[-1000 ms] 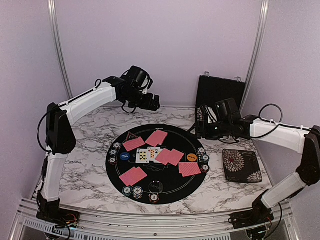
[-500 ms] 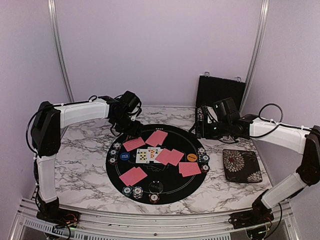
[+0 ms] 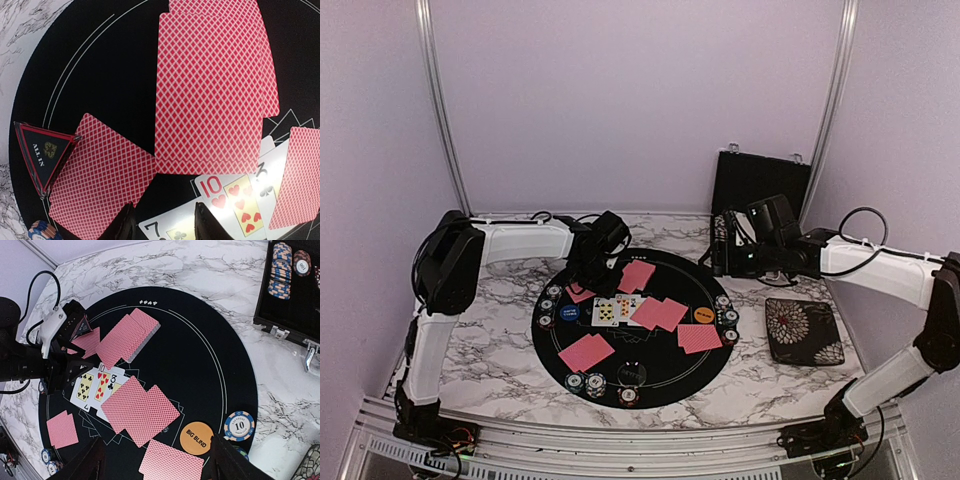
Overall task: Distribute texas hold em gaming equipment
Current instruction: Adjust the poker card in the face-down deck piles.
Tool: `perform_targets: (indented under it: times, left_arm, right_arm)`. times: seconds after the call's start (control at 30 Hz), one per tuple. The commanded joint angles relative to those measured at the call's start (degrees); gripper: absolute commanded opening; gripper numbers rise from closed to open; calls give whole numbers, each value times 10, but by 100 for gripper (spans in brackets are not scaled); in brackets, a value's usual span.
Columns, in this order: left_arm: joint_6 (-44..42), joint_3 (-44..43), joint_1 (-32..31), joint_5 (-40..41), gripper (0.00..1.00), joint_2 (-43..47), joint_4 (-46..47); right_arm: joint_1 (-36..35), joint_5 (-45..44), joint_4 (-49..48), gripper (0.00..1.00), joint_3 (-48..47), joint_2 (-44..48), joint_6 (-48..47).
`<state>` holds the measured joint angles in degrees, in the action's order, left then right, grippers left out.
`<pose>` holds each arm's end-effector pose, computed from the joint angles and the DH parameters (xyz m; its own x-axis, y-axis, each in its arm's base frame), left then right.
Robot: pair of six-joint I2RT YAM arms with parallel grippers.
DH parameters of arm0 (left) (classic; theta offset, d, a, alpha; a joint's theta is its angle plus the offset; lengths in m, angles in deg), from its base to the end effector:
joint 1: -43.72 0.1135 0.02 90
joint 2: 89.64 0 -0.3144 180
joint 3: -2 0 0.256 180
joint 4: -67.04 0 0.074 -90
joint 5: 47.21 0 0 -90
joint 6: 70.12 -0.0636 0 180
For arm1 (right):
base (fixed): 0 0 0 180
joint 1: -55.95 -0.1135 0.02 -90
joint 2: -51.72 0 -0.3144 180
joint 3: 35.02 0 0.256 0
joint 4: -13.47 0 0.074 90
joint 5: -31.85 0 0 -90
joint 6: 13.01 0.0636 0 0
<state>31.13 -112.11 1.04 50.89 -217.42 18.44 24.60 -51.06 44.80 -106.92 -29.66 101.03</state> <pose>0.3921 -0.3494 0.1803 -0.7597 0.4379 -0.4807 0.4840 0.8745 0.0315 0.2770 0.1780 0.2926 -0.7525 0.0149 -0.6584 -0.3170 0.8681 0.3820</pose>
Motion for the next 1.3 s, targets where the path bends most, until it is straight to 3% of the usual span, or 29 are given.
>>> perform_targets:
  times: [0.0,0.37,0.77,1.27]
  left_arm:
    - [6,-38,3,12,40,-18,1]
    - [8,-80,0,1,38,-51,-8]
    - [7,-40,1,9,37,-11,-6]
    - [6,-50,0,8,36,-39,-5]
  right_arm:
    - [-6,-9,7,69,-9,24,5]
    - [-6,-9,10,69,0,34,4]
    - [-7,-14,9,69,17,48,7]
    - [-6,-10,7,69,21,48,10]
